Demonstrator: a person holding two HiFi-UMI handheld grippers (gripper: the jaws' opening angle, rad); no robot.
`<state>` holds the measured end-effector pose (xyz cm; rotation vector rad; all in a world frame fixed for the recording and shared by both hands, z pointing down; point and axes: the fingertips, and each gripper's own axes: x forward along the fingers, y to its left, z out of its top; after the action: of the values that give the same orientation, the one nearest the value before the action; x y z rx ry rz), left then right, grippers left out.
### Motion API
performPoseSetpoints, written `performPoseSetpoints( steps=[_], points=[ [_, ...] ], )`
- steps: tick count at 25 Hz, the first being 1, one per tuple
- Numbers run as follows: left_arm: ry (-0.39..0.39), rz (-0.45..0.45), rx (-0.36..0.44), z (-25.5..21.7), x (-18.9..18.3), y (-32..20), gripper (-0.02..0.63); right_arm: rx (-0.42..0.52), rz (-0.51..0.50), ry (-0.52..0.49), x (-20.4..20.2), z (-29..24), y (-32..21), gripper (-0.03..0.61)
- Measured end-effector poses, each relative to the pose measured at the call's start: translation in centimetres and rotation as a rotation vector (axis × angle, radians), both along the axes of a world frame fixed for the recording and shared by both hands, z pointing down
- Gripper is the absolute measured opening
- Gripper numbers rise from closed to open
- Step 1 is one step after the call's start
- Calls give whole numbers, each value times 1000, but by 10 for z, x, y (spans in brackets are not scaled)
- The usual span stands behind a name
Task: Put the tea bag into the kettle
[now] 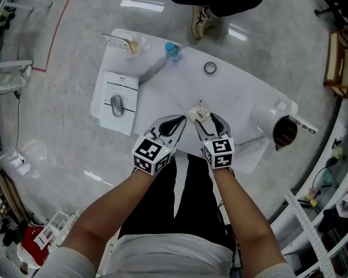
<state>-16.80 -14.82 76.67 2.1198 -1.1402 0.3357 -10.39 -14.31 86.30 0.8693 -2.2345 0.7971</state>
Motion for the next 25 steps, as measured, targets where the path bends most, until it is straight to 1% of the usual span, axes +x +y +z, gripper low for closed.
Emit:
performPoseSetpoints(
  steps=[8,13,17,20,22,25],
  points=[
    [0,25,-46,54,4,7,10,-26,-77,64,-6,68,20,259],
    [14,29,-67,80,6,12,11,-46,-99,122,-3,109,23,263],
    [15,39,-83,96,8,19,10,-59,-71,148,-3,134,22,264],
    [11,14,-91,106,3,21,11,-64,-52,152,-6,147,21,265],
    [9,0,-101,112,1,23,10,-88,-44,166,-6,158,26,267],
    [6,3,-112,118,0,27,10,-120,-35,183,-8,166,33,275]
  ],
)
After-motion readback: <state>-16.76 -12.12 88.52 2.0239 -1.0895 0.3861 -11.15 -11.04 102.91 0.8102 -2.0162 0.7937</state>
